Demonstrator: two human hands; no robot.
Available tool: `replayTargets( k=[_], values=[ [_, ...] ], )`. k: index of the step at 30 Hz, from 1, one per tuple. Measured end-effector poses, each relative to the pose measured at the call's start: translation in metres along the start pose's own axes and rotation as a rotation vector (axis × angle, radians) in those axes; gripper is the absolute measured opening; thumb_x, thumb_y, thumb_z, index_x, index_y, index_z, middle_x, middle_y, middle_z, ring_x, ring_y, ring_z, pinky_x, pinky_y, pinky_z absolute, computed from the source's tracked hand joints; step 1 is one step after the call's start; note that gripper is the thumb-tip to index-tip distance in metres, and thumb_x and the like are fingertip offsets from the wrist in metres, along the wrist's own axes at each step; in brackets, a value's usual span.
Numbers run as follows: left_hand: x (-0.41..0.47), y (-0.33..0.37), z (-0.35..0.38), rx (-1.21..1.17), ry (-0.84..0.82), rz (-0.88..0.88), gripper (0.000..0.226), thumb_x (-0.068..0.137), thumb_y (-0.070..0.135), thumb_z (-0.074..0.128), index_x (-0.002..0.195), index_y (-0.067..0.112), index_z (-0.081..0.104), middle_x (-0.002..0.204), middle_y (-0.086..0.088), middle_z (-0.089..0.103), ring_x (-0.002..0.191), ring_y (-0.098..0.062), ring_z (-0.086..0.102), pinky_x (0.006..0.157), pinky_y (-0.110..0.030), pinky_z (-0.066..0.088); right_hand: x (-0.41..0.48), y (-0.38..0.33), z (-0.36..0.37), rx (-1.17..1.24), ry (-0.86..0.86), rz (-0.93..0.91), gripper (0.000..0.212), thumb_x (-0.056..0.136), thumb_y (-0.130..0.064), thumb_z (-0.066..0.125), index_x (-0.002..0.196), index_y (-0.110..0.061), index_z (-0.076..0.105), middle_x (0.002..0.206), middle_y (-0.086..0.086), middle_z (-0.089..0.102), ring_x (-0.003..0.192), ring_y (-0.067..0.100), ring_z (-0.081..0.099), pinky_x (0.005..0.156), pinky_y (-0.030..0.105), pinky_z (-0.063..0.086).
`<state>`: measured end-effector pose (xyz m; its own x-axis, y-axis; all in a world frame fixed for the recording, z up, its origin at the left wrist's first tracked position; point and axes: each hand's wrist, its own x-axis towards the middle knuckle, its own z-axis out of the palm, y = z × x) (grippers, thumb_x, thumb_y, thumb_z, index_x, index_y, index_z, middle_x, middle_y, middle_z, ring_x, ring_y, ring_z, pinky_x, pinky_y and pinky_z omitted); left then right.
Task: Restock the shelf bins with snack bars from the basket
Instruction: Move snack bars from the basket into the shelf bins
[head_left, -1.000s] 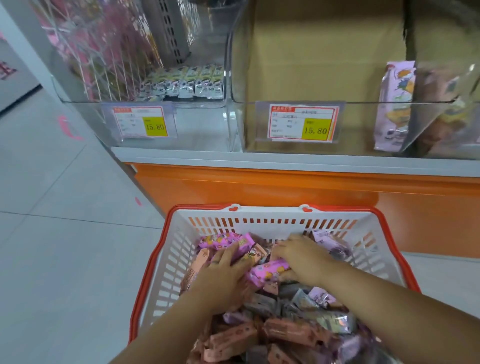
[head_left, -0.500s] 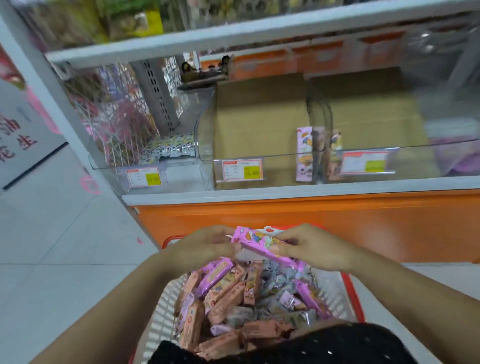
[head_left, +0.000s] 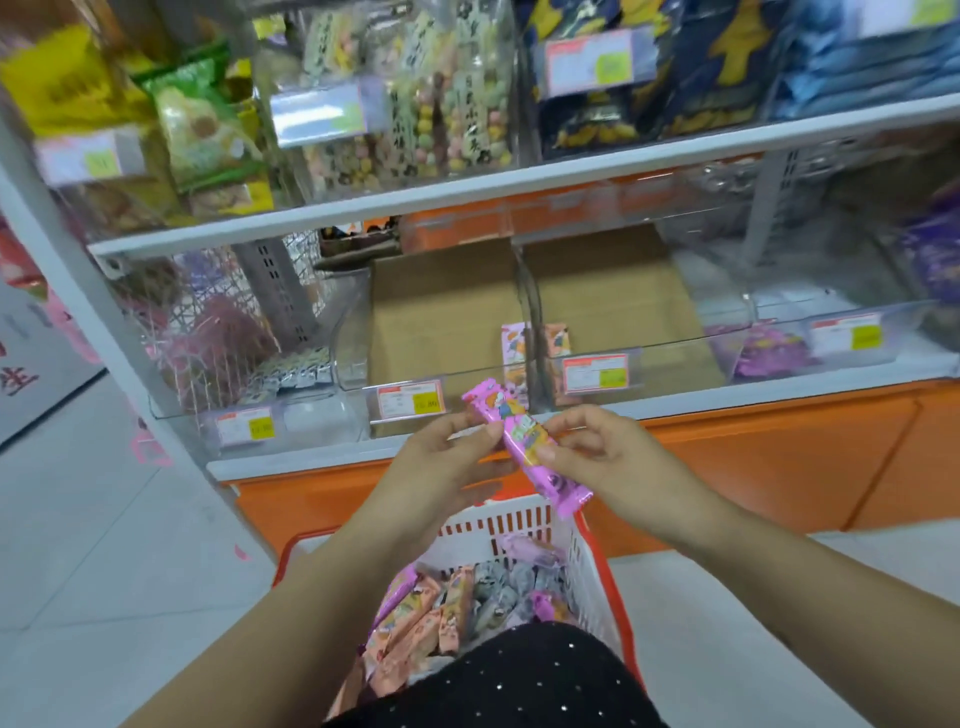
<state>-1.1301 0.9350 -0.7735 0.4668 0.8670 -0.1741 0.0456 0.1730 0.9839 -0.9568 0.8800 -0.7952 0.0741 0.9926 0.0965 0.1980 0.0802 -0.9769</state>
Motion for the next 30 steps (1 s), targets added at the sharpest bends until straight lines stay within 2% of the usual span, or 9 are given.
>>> replayTargets(
  k=[4, 6, 9, 12, 16, 19, 23, 26, 30],
  values=[
    [0.012, 0.009, 0.041, -0.038, -0.042, 0.022, 0.009, 0.092, 0.019, 0.058, 0.099, 0.015, 0.062, 0.087, 0.0, 0.071, 0.072, -0.014, 0.066, 0.076, -0.03, 0.05, -0.01, 0.0, -0.023, 0.035, 0.15, -0.056, 0.021, 0.08, -0.021, 0.073, 0.089, -0.024, 0.055, 0.095, 0.005, 0.066, 0.081, 0.013, 0.064, 0.075, 0.024, 0.049],
    [0.021, 0.013, 0.061, -0.033, -0.044, 0.036, 0.006, 0.092, 0.018, 0.058, 0.096, 0.016, 0.062, 0.087, -0.001, 0.071, 0.071, -0.015, 0.065, 0.074, -0.029, 0.049, -0.016, -0.002, -0.037, 0.03, 0.174, -0.08, 0.03, 0.076, -0.019, 0.078, 0.093, -0.025, 0.054, 0.1, 0.002, 0.065, 0.077, 0.014, 0.065, 0.073, 0.026, 0.053],
    [0.036, 0.017, 0.092, -0.016, -0.059, 0.061, 0.007, 0.091, 0.017, 0.059, 0.096, 0.015, 0.062, 0.092, -0.005, 0.071, 0.075, -0.019, 0.067, 0.08, -0.034, 0.049, -0.021, 0.001, -0.061, -0.27, 0.327, -0.16, 0.044, 0.069, -0.024, 0.083, 0.099, -0.029, 0.051, 0.094, -0.015, 0.06, 0.07, 0.002, 0.058, 0.066, 0.021, 0.049],
    [0.053, 0.019, 0.125, 0.017, -0.094, 0.086, 0.011, 0.092, 0.016, 0.059, 0.102, 0.014, 0.064, 0.093, -0.007, 0.073, 0.076, -0.017, 0.07, 0.08, -0.031, 0.051, -0.02, 0.013, -0.09, -0.502, 0.474, -0.304, 0.034, 0.075, -0.016, 0.074, 0.097, -0.03, 0.053, 0.086, -0.019, 0.055, 0.069, -0.007, 0.048, 0.062, 0.014, 0.036],
    [0.082, 0.016, 0.151, 0.381, -0.04, 0.32, 0.012, 0.094, 0.018, 0.056, 0.104, 0.024, 0.06, 0.089, 0.006, 0.068, 0.068, 0.006, 0.063, 0.065, -0.01, 0.045, -0.017, 0.037, -0.132, -0.518, 0.618, -0.336, 0.027, 0.076, -0.009, 0.071, 0.096, -0.023, 0.059, 0.086, -0.016, 0.056, 0.074, -0.007, 0.049, 0.065, 0.011, 0.038],
    [0.113, 0.021, 0.157, 0.75, 0.053, 0.546, 0.023, 0.093, 0.018, 0.054, 0.114, 0.025, 0.06, 0.095, 0.012, 0.065, 0.082, 0.006, 0.059, 0.074, -0.008, 0.044, -0.006, 0.046, -0.169, -0.536, 0.744, -0.33, 0.022, 0.078, -0.002, 0.066, 0.093, -0.018, 0.06, 0.092, -0.01, 0.059, 0.077, 0.0, 0.052, 0.066, 0.022, 0.043],
    [0.155, 0.028, 0.163, 1.16, 0.064, 0.62, 0.026, 0.095, 0.025, 0.051, 0.119, 0.026, 0.061, 0.118, 0.012, 0.062, 0.106, -0.005, 0.056, 0.074, -0.015, 0.036, 0.024, 0.045, -0.223, -0.672, 0.837, -0.241, 0.017, 0.084, -0.007, 0.063, 0.095, -0.019, 0.058, 0.094, -0.003, 0.056, 0.072, 0.009, 0.049, 0.06, 0.02, 0.037],
    [0.179, 0.029, 0.162, 1.274, 0.038, 0.577, 0.027, 0.097, 0.03, 0.047, 0.121, 0.029, 0.059, 0.123, 0.013, 0.059, 0.111, -0.008, 0.055, 0.086, -0.027, 0.047, 0.054, 0.036, -0.259, -0.889, 0.905, -0.162, 0.014, 0.086, -0.008, 0.061, 0.098, -0.016, 0.056, 0.099, 0.004, 0.056, 0.084, 0.026, 0.053, 0.075, 0.035, 0.036],
    [0.2, 0.012, 0.154, 1.267, -0.032, 0.519, 0.024, 0.095, 0.033, 0.049, 0.117, 0.03, 0.06, 0.116, 0.014, 0.06, 0.107, -0.009, 0.057, 0.088, -0.032, 0.05, 0.091, 0.031, -0.291, -1.179, 0.721, 0.2, 0.015, 0.088, -0.009, 0.055, 0.102, -0.016, 0.055, 0.103, 0.01, 0.061, 0.096, 0.032, 0.058, 0.083, 0.037, 0.036]
  ],
)
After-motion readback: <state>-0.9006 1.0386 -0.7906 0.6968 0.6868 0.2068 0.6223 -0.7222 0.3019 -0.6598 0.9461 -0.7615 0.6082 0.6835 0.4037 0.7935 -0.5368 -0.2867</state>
